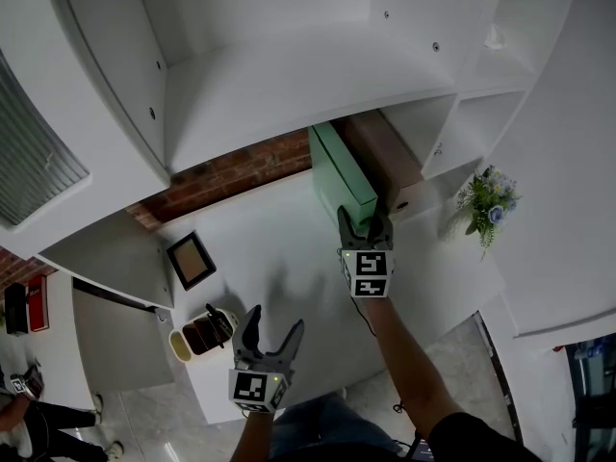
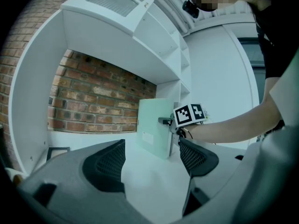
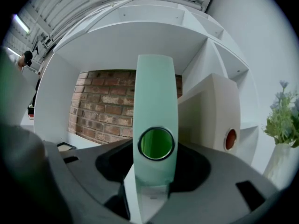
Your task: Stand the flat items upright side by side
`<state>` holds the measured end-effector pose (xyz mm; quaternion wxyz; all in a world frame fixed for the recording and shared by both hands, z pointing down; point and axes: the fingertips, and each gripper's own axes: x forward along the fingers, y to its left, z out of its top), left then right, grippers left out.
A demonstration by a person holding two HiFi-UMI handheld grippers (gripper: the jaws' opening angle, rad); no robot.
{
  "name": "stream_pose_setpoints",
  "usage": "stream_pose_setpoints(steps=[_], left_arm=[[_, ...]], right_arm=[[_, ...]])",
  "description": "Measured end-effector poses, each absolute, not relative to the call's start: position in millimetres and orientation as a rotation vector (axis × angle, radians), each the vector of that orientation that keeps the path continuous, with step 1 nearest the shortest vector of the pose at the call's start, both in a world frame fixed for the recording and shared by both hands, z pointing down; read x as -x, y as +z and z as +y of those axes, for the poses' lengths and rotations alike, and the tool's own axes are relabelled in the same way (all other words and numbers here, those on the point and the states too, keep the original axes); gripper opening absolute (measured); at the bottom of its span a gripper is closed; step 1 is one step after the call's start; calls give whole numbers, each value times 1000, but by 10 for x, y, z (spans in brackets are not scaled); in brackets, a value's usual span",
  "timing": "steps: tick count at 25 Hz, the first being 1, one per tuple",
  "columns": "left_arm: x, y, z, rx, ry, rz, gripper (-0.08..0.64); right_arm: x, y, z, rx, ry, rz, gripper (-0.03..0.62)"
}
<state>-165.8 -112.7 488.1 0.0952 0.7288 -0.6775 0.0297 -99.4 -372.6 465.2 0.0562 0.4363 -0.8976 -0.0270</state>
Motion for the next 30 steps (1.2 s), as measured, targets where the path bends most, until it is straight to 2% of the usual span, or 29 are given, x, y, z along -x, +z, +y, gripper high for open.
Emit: stream_pose_setpoints(steps=[10, 20, 26, 30], left_arm=[[1681, 4900, -1092, -2158, 86, -2002, 353], [1655, 4833, -1122, -2188, 63, -1988, 353], [1515, 4699, -1218, -2259, 46, -1970, 351], [1407, 4582, -1237, -2326, 25, -1935, 351]], right_arm=[[883, 4650, -3657, -1349, -65, -2726, 239], [536, 4475, -3301, -1413, -52, -2746, 239], [328, 4236, -2754, -1286, -74, -2855, 238], [125, 4134, -2356, -1266, -71, -2878, 200]])
